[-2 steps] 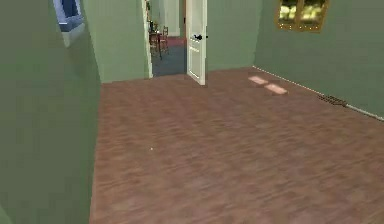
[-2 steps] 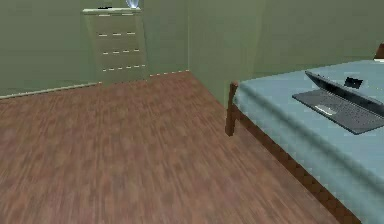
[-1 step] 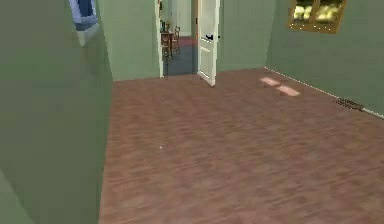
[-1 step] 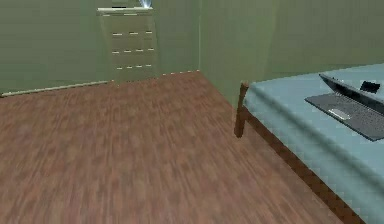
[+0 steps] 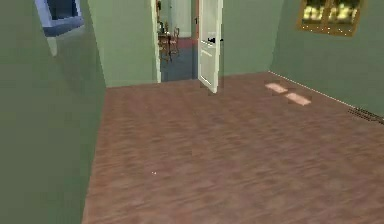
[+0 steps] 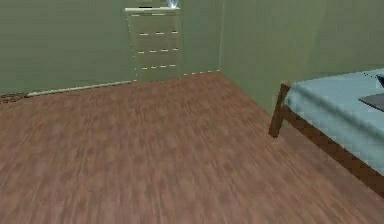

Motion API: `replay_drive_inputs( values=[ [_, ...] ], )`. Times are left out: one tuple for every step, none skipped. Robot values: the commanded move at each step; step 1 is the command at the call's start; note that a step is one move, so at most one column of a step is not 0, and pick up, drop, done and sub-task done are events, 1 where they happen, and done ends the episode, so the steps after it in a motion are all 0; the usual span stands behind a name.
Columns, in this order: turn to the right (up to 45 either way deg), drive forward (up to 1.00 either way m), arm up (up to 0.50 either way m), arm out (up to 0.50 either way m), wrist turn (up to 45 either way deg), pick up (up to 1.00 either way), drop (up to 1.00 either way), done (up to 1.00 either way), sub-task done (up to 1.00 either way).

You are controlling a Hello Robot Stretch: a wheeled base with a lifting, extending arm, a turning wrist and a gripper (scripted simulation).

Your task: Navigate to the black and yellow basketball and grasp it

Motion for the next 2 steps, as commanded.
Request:
replay_drive_inputs(
  values=[
    [0.0,1.00,0.00,0.00,0.0,0.00,0.00,0.00,0.00],
    [6.0,0.00,0.00,0.00,0.0,0.00,0.00,0.00,0.00]
  ],
)
